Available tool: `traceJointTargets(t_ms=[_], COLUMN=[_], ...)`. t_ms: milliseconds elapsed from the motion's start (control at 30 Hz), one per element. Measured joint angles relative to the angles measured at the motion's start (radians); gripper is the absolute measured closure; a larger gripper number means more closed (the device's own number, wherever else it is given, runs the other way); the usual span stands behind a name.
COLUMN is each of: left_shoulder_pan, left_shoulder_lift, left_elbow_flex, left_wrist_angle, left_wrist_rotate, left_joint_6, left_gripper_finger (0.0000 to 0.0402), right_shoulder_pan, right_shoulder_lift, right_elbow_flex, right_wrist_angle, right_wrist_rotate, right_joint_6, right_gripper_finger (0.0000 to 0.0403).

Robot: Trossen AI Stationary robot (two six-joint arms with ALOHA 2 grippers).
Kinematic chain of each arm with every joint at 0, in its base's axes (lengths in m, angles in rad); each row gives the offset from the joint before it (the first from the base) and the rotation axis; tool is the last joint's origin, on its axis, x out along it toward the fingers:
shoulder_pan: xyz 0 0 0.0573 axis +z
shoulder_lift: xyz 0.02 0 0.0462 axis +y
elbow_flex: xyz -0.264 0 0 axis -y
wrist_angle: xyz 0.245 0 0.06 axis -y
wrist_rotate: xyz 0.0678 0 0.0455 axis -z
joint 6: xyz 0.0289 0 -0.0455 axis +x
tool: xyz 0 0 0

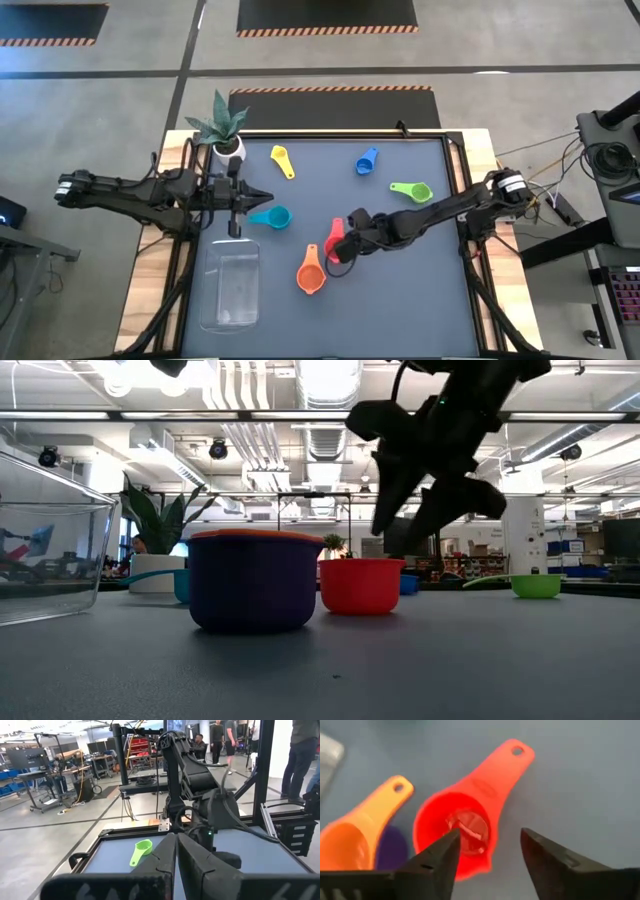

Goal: Nest measuring cups in basket
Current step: Stack the red measuring cup on top of the orange cup

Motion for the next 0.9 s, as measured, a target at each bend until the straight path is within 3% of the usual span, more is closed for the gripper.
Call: traceJointTargets(t_ms=[133, 333, 733, 900], left_shoulder_pan=[0.0, 0.0, 0.0, 0.0], left_shoulder_lift=[0.0, 0.002, 0.002, 0.002], left_elbow_flex=[0.0, 0.0, 0.0, 0.0], left_wrist_angle=[0.0, 0.0, 0.0, 0.0], left_wrist_rotate=[0.0, 0.0, 0.0, 0.0], left_joint_6=[0.0, 0.0, 0.0, 0.0], left_gripper_finger=[0.0402, 0.0402, 0.0402, 0.0402], right_shoulder_pan=[0.0, 0.0, 0.0, 0.0], right_shoulder_lift=[0.047, 0.11, 0.108, 0.108], right_elbow_flex=[-0.011, -0.002, 0.008, 0.013], right_wrist_angle=[0.06, 0.059, 0.063, 0.06], right_wrist_rotate=[0.001, -0.001, 0.002, 0.002], right_joint_6=[0.001, 0.001, -0.012, -0.02], right_gripper_finger=[0.0177, 0.0196, 0.0349, 0.0389])
